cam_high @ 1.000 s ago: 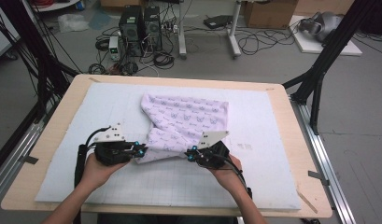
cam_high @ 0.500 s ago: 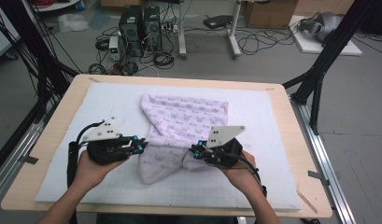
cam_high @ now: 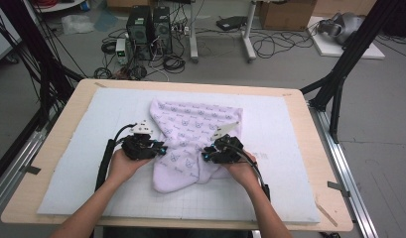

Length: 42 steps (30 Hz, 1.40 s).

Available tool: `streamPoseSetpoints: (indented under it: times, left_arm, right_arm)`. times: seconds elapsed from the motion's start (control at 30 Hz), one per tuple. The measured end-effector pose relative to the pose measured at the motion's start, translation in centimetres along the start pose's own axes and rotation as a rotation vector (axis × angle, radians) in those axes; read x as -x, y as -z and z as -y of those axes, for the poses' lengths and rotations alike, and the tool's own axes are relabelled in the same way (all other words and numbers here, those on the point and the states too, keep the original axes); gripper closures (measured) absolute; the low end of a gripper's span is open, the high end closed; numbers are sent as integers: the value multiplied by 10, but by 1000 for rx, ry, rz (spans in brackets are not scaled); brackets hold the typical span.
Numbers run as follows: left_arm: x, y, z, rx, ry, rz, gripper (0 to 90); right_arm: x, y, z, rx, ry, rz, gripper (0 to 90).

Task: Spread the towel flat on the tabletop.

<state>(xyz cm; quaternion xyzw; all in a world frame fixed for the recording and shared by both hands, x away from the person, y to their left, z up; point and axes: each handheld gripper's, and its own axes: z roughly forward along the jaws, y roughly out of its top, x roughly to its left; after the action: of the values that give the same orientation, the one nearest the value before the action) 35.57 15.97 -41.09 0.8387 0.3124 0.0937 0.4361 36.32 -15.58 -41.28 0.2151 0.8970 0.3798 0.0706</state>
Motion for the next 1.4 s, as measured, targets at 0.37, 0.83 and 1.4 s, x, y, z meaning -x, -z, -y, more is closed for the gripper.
streamPoseSetpoints:
  times: [0.37, 0.83, 1.4]
  left_arm:
    - [16, 33, 42, 18, 1, 71, 504]
    - [34, 19, 37, -3, -58, 116, 849]
    - [74, 97, 16, 147, -141, 100, 853]
  right_arm:
    - [-54, 32, 19, 95, 82, -32, 580]
    - [-54, 19, 38, 42, 78, -54, 840]
    - [-75, 122, 23, 167, 151, 9, 852]
